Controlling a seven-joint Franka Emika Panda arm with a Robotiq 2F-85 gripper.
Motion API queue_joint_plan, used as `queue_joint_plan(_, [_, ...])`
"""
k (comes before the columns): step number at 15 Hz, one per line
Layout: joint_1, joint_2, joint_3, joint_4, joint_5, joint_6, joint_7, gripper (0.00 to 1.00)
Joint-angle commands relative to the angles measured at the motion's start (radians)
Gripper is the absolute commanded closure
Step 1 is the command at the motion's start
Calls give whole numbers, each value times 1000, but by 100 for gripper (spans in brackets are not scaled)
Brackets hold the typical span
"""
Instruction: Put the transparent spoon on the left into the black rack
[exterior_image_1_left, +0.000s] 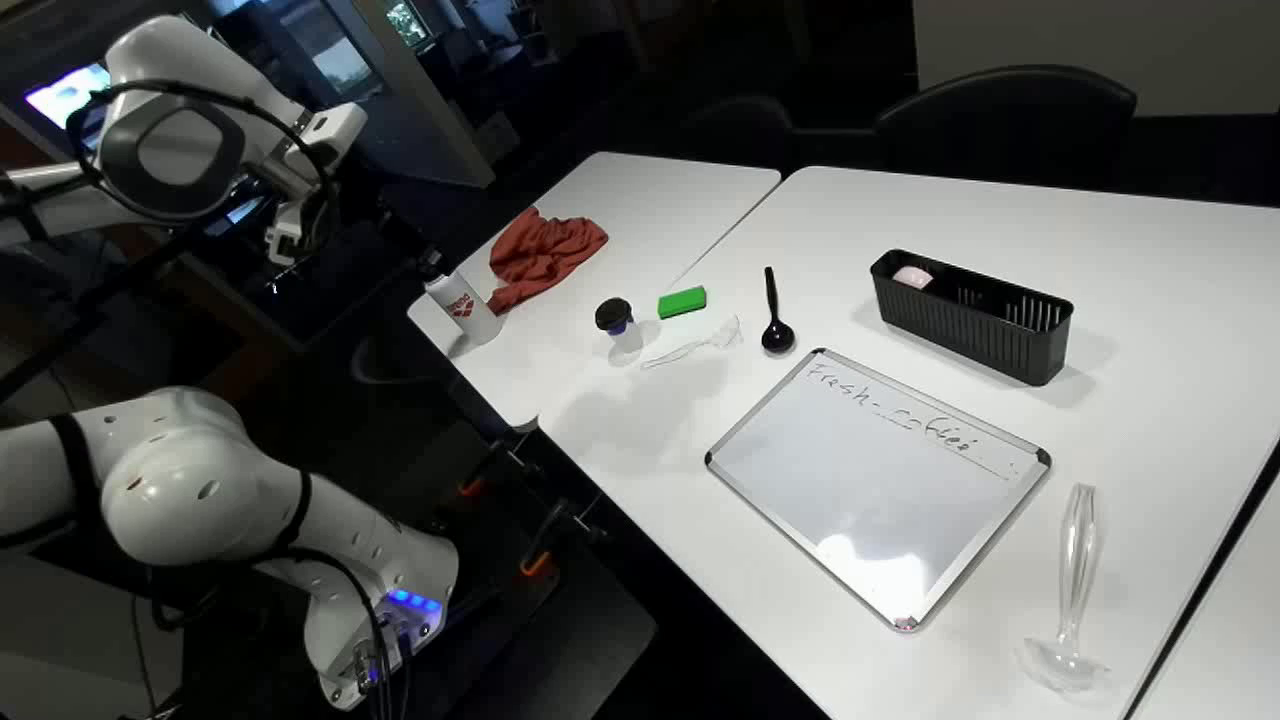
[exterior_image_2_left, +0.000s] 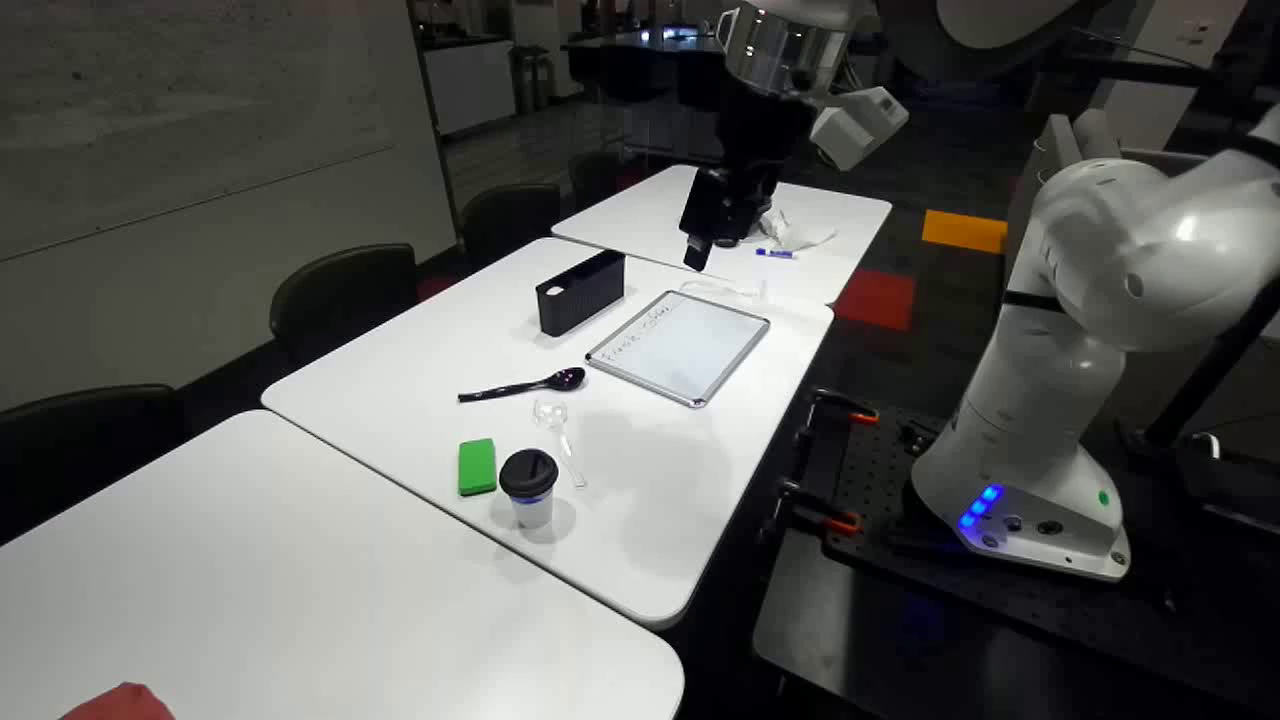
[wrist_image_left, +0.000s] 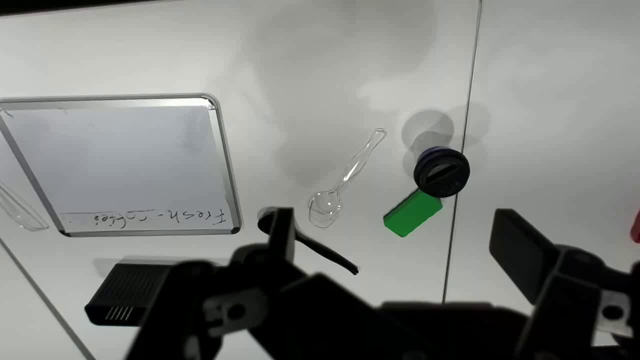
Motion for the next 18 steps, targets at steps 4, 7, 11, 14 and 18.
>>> queue_joint_plan(4, [3,4,-4,-1,-4,-4,2,0])
queue_joint_plan(7, [3,4,-4,-1,-4,-4,2,0])
queue_joint_plan(11, [-164,178,14,90,-98,220,99,0])
queue_joint_plan(14, [-314,344,61,135,-174,441,233,0])
queue_joint_plan(18, [-580,579,241,244,-347,506,527,0])
